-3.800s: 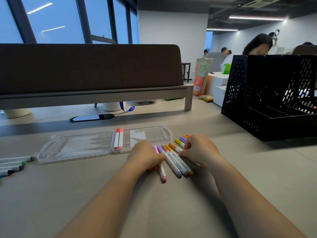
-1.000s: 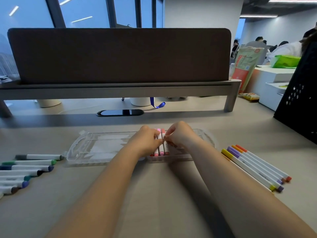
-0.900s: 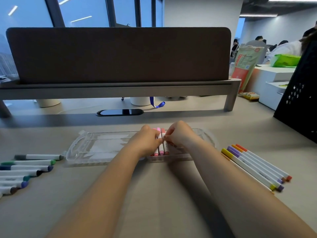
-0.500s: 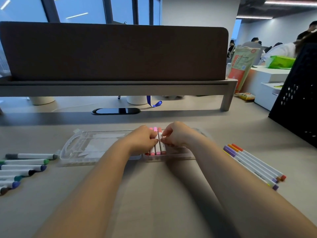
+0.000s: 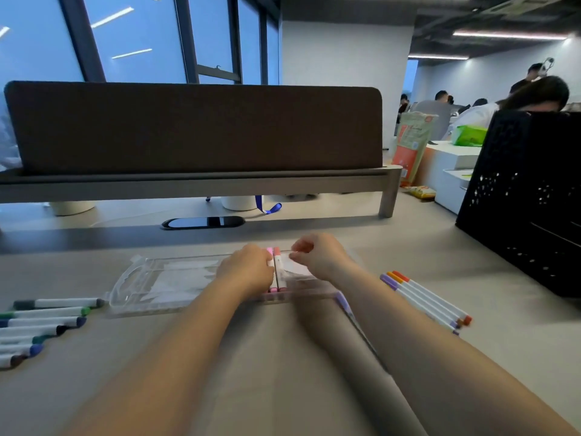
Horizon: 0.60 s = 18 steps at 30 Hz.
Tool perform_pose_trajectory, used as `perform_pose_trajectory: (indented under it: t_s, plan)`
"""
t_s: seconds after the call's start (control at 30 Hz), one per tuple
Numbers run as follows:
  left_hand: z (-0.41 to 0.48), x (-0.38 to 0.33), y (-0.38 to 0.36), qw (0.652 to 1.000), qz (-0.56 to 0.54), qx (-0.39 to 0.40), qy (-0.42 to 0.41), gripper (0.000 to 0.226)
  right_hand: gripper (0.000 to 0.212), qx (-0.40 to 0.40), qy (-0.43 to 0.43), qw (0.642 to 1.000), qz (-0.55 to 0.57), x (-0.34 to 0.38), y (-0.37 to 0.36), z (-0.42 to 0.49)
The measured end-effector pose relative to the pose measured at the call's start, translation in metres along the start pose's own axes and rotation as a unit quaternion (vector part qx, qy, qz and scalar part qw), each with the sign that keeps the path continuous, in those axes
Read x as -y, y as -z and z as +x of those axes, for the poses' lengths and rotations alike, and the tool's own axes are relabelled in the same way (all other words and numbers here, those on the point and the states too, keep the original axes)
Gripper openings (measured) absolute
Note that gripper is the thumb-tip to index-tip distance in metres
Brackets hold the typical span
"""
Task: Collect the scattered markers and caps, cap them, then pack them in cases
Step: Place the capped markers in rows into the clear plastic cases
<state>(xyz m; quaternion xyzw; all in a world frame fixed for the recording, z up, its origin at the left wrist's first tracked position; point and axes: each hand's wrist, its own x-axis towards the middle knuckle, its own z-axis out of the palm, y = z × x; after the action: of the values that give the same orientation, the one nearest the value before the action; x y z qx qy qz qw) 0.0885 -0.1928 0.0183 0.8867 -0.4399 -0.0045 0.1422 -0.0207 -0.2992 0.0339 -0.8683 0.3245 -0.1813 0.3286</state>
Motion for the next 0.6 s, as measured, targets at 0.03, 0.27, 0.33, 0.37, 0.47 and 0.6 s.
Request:
perform_pose_trajectory:
  t_s: [0.03, 0.27, 0.33, 0.37, 0.47, 0.6]
  plan:
    - [-0.005, -0.004, 0.000, 0.999, -0.024, -0.029, 0.009, 0.017, 0.016, -0.021, 0.004, 0.999, 0.026, -0.004, 0.014, -0.008]
    - [-0.046, -0.066, -0.005, 0.968, -0.248, 0.030, -0.035, 0.011, 0.003, -0.102, -0.044, 0.992, 0.053, -0.066, 0.096, -0.069]
    - [-0.053, -0.081, -0.009, 0.966, -0.250, 0.069, -0.019, 0.012, 0.010, -0.107, -0.058, 0.991, 0.051, -0.082, 0.097, -0.082]
    - [-0.057, -0.088, -0.011, 0.965, -0.249, 0.079, -0.007, 0.016, 0.009, -0.109, -0.059, 0.991, 0.049, -0.087, 0.096, -0.088]
    - [-0.068, -0.104, -0.019, 0.970, -0.222, 0.097, 0.021, 0.030, 0.006, -0.117, -0.053, 0.991, 0.043, -0.101, 0.090, -0.100]
    - [-0.072, -0.115, -0.029, 0.989, -0.122, 0.072, 0.046, 0.041, 0.005, -0.135, -0.082, 0.987, -0.016, -0.115, 0.097, -0.101]
